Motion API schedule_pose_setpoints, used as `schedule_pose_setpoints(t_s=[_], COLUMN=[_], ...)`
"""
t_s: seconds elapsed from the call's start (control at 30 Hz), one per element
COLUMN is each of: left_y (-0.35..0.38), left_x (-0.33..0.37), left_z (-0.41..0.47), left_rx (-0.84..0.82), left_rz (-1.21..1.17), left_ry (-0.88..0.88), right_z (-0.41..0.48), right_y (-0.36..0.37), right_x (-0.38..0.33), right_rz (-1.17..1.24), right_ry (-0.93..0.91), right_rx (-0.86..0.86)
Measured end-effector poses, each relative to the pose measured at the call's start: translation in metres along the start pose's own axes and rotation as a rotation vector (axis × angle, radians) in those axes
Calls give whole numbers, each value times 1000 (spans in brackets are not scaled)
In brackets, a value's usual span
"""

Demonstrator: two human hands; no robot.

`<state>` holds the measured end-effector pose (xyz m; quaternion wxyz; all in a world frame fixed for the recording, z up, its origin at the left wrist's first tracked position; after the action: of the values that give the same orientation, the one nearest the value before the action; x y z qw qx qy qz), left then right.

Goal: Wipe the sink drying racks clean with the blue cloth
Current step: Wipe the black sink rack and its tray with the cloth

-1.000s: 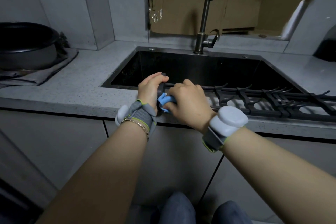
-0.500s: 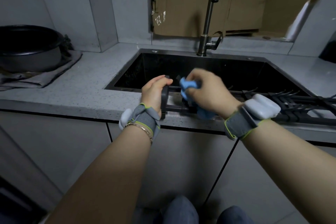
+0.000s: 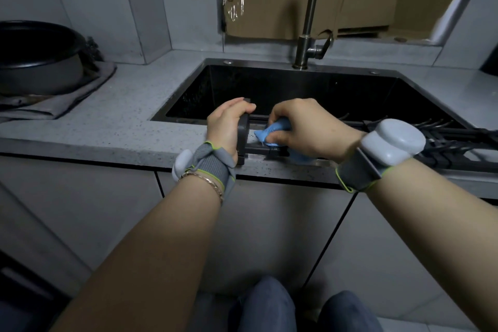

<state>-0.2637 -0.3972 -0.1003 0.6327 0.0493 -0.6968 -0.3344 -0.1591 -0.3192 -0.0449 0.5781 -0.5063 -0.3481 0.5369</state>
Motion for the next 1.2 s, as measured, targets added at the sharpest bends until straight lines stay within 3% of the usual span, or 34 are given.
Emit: schedule_pose_setpoints(t_s=[0.23,0.6,0.67,0.73,0.8,0.87,0.93,1.03,1.2], left_y=[-1,1,2,0,0,-1,-1,0,-1], left_x=[0,1,2,0,-1,-2,-2,-1,-2], left_z=[1,-2,-3,-2,-1,1,2,1,1], left_rx=[11,8,6,6,-4,-8,-8,-5,-1], left_rz=[9,38,22,15,-7,-28,-27,-25,25], left_ry=[2,2,-2,-1,-14,-19,-19,-17,16], right_z=[-3,-5,-3,-4,-10,-15,-15,-15,-16], right_y=[-3,5,7,6,-2,-9,-9,3,4], right_x=[-3,-7,0,15,34,40,30,14,6], right_rz=[-59,-125,9,372,766,898,755,245,76], right_ry=[-157,-80,-37,115,316,376,262,75,31], right_rx=[-46,72,67,121,359,460,288,39,47])
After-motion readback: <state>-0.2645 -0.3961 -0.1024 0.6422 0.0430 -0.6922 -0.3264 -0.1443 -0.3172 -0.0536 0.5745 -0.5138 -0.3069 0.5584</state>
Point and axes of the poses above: each hand's wrist, its own z-axis towards the middle knuckle, its own y-axis out of the palm, x = y × z, the point moved 4 cm from there along z, towards the middle knuckle, and after that the axes turned 9 degrees about -z, right-handed, at the moved point
